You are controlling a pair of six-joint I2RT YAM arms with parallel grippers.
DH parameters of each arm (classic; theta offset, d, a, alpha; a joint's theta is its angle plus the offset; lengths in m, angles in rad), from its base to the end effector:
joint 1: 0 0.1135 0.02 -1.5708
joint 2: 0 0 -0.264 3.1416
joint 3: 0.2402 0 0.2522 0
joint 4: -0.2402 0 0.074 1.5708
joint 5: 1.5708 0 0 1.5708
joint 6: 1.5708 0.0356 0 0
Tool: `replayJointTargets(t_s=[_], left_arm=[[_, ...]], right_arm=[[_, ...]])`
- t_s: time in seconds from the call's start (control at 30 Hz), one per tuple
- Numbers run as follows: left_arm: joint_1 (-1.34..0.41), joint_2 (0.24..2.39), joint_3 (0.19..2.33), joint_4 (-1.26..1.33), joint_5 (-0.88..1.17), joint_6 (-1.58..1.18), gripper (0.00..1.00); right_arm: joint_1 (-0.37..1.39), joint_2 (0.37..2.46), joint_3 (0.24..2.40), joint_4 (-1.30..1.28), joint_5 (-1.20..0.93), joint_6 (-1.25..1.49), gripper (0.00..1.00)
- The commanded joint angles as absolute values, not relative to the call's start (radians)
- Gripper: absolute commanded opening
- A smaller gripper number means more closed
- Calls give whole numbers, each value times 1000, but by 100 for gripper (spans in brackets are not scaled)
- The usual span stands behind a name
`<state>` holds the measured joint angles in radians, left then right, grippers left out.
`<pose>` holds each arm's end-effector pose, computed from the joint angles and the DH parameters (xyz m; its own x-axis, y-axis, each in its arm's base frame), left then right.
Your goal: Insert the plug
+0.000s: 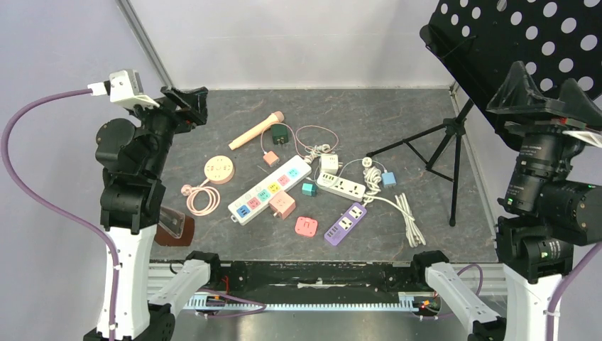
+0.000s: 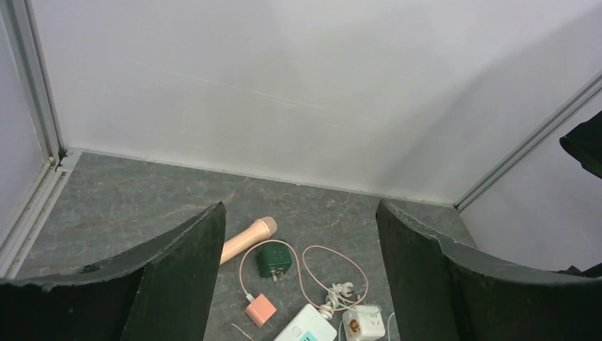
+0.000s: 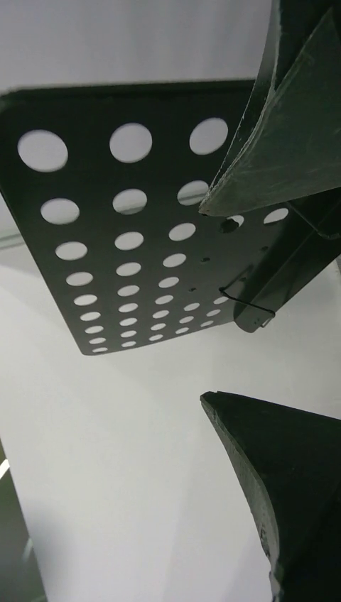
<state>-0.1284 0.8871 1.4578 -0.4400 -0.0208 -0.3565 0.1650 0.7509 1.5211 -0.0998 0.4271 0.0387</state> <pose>0.1346 -0.0166 0.5153 0.0836 -0.3626 -0.9282 0.1459 0.9259 -0.3486 0.0462 -0.0073 0.5734 0.6190 0.1388 -0.7730 0.1468 0.9465 0.2875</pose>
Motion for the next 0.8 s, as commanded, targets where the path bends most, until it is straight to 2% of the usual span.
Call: replayJointTargets(t_s=[0.0, 0.33, 0.43, 0.47, 0.57, 0.77], left_arm=[[-123, 851, 1411, -420, -23, -381, 84], [-123, 796, 1178, -359, 33, -351, 85], [-123, 785, 1098, -346, 100, -353, 85], [-123, 789, 1073, -347, 138, -354, 82], [-123, 812, 1001, -370, 218, -393, 73], [-189, 842, 822, -348, 315, -434, 73]], right_arm=[[163, 771, 1517, -119, 306, 50, 96], [162, 876, 1528, -197, -175, 88, 97], [162, 907, 1462, -159, -372, 100, 95], [161, 913, 1415, -135, -405, 106, 92], [168, 908, 1284, -80, -391, 147, 88], [259, 918, 1161, -99, -326, 80, 88]])
